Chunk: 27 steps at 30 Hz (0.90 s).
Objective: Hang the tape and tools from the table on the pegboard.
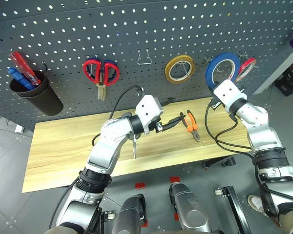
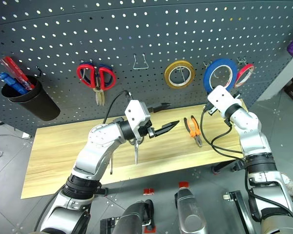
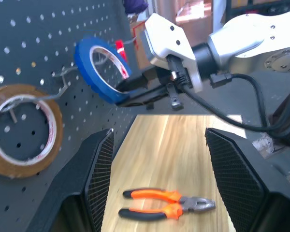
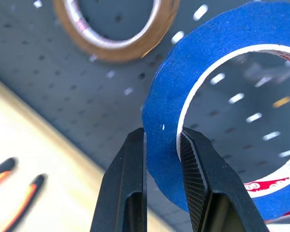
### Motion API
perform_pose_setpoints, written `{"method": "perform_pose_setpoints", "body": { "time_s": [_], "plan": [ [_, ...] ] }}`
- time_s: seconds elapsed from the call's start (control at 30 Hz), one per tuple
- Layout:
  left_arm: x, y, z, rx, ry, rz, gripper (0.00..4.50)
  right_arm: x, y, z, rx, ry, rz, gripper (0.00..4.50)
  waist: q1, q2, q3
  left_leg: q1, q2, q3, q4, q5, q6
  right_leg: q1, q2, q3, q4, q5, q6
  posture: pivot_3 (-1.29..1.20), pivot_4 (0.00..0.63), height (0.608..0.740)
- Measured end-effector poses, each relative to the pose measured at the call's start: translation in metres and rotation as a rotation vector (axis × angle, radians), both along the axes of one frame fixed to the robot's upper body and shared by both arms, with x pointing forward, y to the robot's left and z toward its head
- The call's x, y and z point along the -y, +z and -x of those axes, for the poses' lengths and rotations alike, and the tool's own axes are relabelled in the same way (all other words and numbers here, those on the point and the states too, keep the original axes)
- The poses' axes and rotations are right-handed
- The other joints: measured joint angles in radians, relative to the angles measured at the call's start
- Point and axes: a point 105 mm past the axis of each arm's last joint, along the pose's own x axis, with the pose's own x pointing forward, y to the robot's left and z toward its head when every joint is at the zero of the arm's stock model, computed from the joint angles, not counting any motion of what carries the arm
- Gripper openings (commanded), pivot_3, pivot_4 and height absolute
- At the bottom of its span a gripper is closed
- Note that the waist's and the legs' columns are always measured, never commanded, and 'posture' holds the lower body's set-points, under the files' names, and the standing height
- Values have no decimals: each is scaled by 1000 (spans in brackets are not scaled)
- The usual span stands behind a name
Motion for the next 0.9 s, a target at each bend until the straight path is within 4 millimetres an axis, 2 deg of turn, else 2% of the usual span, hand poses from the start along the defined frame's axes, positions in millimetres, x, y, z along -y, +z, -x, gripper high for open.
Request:
{"method": "perform_pose_setpoints", "body": {
  "time_s": [0.1,0.17,0.23,0.27,0.33,0.43,0.63,0.9],
  "plan": [
    [-18,-11,-2,-12,43,-59,3169,-1,-10,5,-43,0,-20,2947,-2,0,0,0,0,0,0,0,0,-1,0,0,1,0,0,-373,252,740],
    [-36,-20,-5,-18,80,-123,3169,-2,-21,12,-93,-12,-47,3596,-2,1,-1,0,1,0,0,0,0,-1,0,0,1,0,0,-379,251,740],
    [-64,-32,-8,-53,125,-195,3169,-9,-38,24,-190,-27,-101,4269,-3,2,-2,-1,1,0,0,0,0,-2,0,0,1,0,0,-386,249,740],
    [-74,-36,-9,-67,144,-213,3169,-13,-44,28,-227,-32,-126,4454,-3,2,-2,-1,1,0,0,0,0,-3,0,1,1,0,0,-386,249,740],
    [-93,-46,-9,-108,169,-261,3169,-26,-54,37,-305,-41,-192,4454,-3,2,-2,-2,1,0,0,0,0,-5,0,1,1,1,-1,-385,247,740],
    [-106,-54,-8,-150,172,-308,3169,-43,-57,40,-357,-86,-270,4454,-2,2,-5,-3,1,0,0,0,-1,-6,0,1,1,1,-2,-379,244,740],
    [-108,-56,-4,-178,134,-312,3169,-64,-88,34,-629,-258,-326,4454,-1,2,-8,-5,0,1,0,2,-3,-10,-1,2,2,2,-4,-373,241,740],
    [-105,-57,-3,-186,114,-313,3169,-54,-109,10,-762,-387,-321,4454,-19,2,-9,-5,0,2,-1,2,-3,-10,-1,1,2,3,-4,-369,239,740]
  ]
}}
